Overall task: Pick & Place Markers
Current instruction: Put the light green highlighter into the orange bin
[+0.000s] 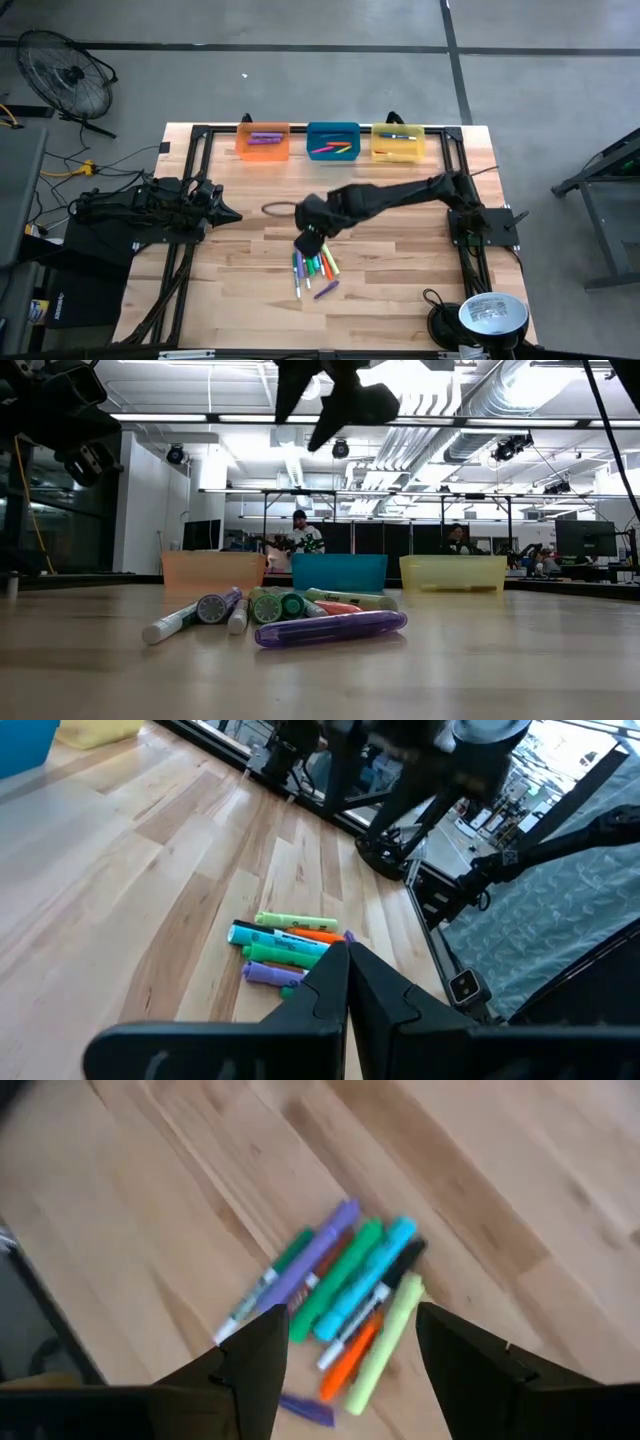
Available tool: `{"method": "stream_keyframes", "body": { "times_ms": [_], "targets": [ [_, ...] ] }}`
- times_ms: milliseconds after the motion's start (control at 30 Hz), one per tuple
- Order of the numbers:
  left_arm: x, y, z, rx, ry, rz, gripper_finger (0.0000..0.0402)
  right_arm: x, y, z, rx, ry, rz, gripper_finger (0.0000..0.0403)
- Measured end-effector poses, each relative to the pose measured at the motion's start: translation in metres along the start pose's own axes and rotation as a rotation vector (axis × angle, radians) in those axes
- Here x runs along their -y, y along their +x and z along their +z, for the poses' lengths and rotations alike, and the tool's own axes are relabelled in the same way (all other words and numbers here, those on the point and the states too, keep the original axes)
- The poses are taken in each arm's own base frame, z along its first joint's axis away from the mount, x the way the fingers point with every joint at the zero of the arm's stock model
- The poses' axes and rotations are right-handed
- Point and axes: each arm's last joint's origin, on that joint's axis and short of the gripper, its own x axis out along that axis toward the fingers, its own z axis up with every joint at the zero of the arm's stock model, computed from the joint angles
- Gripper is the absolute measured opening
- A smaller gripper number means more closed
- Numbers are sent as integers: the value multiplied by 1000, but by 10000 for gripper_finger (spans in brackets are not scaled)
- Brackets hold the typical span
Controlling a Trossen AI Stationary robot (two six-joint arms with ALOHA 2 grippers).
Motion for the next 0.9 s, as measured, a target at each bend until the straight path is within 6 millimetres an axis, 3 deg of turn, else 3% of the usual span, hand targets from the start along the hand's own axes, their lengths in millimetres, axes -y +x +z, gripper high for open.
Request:
{"method": "stream_keyframes", "body": {
  "times_ms": [333,767,900],
  "targets": [
    [0,0,0,0,0,1,1,-2,46,-26,-113,2,-199,209],
    [0,0,1,15,5,19,1,0,93,-40,-265,39,-268,209],
    [-1,0,1,30,-2,41,1,1,100,-43,-290,43,-270,209]
  ]
}}
